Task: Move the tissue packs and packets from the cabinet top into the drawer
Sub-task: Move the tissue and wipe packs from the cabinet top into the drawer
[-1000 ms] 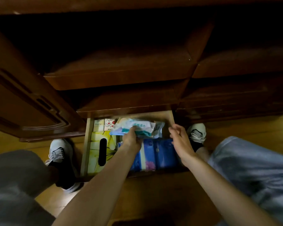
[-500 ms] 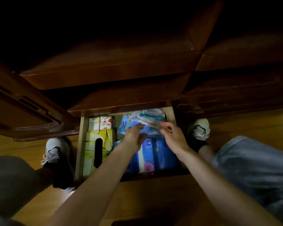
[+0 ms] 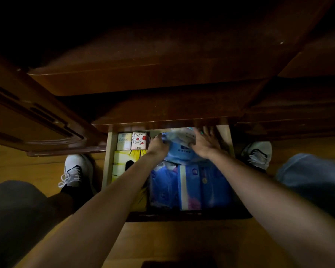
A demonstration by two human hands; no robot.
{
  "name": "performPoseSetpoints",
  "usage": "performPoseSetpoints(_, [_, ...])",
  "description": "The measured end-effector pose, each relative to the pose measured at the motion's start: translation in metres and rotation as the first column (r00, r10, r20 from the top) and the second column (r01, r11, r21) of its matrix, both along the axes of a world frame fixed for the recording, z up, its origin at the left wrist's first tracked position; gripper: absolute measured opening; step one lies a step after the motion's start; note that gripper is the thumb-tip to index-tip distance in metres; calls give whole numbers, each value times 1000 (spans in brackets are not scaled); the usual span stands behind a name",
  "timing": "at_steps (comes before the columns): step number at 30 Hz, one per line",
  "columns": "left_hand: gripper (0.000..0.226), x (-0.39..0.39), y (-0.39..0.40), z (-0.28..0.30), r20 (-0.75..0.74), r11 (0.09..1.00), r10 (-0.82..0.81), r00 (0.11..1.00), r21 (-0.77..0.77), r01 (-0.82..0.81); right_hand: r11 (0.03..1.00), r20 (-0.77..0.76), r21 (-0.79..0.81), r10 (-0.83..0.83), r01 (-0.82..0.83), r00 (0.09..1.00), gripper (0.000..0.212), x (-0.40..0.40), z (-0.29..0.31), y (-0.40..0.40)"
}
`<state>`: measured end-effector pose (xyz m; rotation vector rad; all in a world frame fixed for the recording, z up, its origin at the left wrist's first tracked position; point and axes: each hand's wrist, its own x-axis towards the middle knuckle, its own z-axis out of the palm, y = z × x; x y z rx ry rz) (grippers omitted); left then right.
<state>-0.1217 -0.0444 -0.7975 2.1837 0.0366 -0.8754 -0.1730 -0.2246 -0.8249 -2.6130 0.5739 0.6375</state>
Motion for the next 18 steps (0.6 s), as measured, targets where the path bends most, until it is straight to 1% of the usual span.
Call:
performPoseSetpoints(2, [26,4,-5,-9,-68,997,49,997,-60,-53,997,34,59,56,-57,998,62,-2,-10,-5])
performPoseSetpoints(4, [22,7,-9,-14,-119,987,137,983,-66,-146,989,107,90,104,-114,989,57,-8,-14,-7])
performPoseSetpoints(6, [34,9,-9,-23,-104,983,177,979,-33,-182,983,180,85,145,-162,973,56,-13,-10,-7])
performPoseSetpoints(7, [37,8,-8,-25,-69,989,150,986,-4,-151,980,220,71,169,-188,961,57,-14,-9,-7])
performPoseSetpoints(9, [30,5,-6,-30,8,998,32,999,62,-33,974,260,80,186,-213,948,67,-18,-5,-5])
performPoseSetpoints(11, [20,3,-3,-32,71,986,-67,995,154,56,968,208,153,167,-200,964,79,-21,-2,-3])
performPoseSetpoints(13, [24,0,-2,-30,87,975,-97,992,210,77,959,156,207,164,-194,974,82,-22,-1,-5])
performPoseSetpoints(14, [29,-2,-1,-29,83,974,-104,991,212,84,959,168,199,172,-204,971,81,-23,0,-5])
performPoseSetpoints(16, [37,-6,-1,-25,82,970,-128,988,216,108,971,242,61,212,-233,947,75,-24,-1,-6])
performPoseSetpoints(17, [38,-8,-1,-24,86,968,-143,986,220,121,972,239,0,227,-234,944,75,-24,-2,-6])
performPoseSetpoints(18, [39,-10,-1,-23,90,966,-158,983,221,135,974,194,-13,225,-227,955,77,-24,-3,-6])
